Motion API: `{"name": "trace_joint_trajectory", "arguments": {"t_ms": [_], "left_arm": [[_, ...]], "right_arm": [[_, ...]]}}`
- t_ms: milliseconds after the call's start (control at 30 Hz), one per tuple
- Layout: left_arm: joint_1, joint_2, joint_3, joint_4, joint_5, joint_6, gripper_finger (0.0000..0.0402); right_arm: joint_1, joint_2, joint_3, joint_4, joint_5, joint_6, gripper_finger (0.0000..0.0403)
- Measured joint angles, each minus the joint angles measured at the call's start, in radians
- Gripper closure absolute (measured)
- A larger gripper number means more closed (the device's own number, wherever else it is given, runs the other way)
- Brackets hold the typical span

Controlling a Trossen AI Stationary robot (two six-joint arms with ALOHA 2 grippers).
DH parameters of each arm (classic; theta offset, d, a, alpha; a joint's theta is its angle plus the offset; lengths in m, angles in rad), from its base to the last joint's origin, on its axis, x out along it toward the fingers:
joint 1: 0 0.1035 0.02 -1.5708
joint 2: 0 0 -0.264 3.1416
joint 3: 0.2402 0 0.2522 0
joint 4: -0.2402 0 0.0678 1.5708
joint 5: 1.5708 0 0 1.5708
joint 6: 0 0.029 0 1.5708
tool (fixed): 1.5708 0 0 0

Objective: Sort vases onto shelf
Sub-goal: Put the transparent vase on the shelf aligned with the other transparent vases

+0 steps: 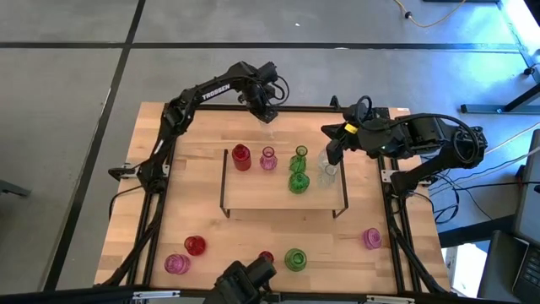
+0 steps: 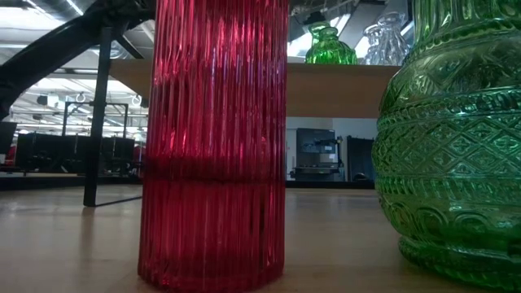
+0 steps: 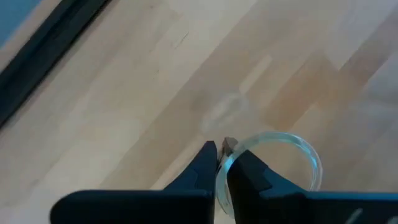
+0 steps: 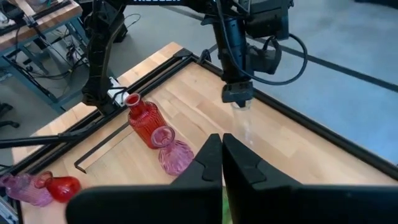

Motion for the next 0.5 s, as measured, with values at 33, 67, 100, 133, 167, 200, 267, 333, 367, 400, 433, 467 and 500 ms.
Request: {"name": "trace_joint_trajectory", "arguments": {"t_ms": [33, 67, 100, 133, 167, 200, 267, 333, 367, 400, 433, 467, 500], "left_arm": [[-0.001, -0.011, 0.0, -0.012, 0.001, 0.012, 0.0387], [-0.002, -0.025, 0.0, -0.025, 0.006, 0.021, 0.0389], [-0.005, -0.043, 0.0, -0.037, 0.003, 0.033, 0.039], [-0.008, -0.062, 0.0, -0.045, 0.0, 0.043, 0.039], [-0.01, -0.085, 0.0, -0.05, 0.0, 0.049, 0.039], [-0.012, -0.109, 0.0, -0.058, -0.007, 0.058, 0.039], [-0.022, -0.159, 0.0, -0.069, -0.03, 0.062, 0.039], [-0.031, -0.218, 0.0, -0.073, -0.026, 0.063, 0.039], [-0.041, -0.25, 0.0, -0.078, -0.026, 0.062, 0.0391], [-0.052, -0.285, 0.0, -0.082, -0.026, 0.062, 0.0391], [-0.069, -0.321, 0.0, -0.083, -0.022, 0.062, 0.0391], [-0.09, -0.355, 0.0, -0.083, -0.02, 0.061, 0.0391], [-0.113, -0.386, 0.0, -0.081, -0.019, 0.051, 0.0391]], "right_arm": [[0.0, 0.0, 0.0, 0.0, 0.0, -0.011, 0.0402], [0.0, 0.0, 0.0, 0.002, 0.002, -0.018, 0.0402], [0.0, 0.0, 0.0, 0.009, 0.006, -0.031, 0.0402], [0.0, 0.0, 0.0, 0.022, 0.008, -0.043, 0.0402], [0.0, 0.0, 0.0, 0.037, 0.009, -0.057, 0.0401], [-0.001, 0.0, 0.0, 0.055, 0.007, -0.076, 0.0399], [-0.001, 0.0, 0.0, 0.104, -0.006, -0.121, 0.0389], [-0.001, 0.0, 0.0, 0.159, -0.023, -0.173, 0.037], [-0.001, 0.001, 0.0, 0.192, -0.035, -0.203, 0.0358], [-0.003, 0.004, 0.0, 0.227, -0.048, -0.24, 0.0344], [-0.006, 0.008, 0.0, 0.261, -0.06, -0.284, 0.0329], [-0.011, 0.015, 0.0, 0.296, -0.077, -0.326, 0.0314], [-0.017, 0.022, 0.0, 0.33, -0.102, -0.369, 0.0298]]}}
